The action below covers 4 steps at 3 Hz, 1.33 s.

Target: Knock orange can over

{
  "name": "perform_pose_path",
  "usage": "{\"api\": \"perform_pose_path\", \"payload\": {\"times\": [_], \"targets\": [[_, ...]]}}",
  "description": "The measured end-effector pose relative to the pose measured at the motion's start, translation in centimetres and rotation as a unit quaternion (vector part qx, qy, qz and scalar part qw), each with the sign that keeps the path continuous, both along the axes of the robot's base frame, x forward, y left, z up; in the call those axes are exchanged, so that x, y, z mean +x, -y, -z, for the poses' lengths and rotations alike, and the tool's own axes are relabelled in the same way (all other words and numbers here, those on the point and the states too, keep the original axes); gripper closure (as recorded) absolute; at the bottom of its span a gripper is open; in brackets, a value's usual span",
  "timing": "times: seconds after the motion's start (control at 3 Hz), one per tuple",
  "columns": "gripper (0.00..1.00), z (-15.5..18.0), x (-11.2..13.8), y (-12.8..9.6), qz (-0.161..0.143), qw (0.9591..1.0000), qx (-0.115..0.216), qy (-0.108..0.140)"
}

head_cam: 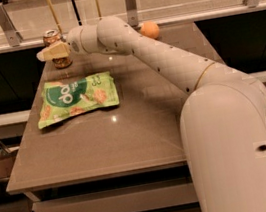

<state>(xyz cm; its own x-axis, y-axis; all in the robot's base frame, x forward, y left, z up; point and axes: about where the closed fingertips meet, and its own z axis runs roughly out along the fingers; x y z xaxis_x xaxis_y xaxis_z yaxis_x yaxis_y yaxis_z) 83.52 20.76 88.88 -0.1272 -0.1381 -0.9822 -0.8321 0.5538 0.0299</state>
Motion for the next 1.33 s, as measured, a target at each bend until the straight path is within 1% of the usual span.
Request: {"api": "perform_pose_path", "payload": {"times": [0.33, 1.33], "targets": [[0.17, 0.02, -0.02, -0.24, -0.002, 1.0, 0.001, 0.0], [0.88, 0.33, -0.25, -1.07, -0.007, 1.0, 0.001, -0.002]]}}
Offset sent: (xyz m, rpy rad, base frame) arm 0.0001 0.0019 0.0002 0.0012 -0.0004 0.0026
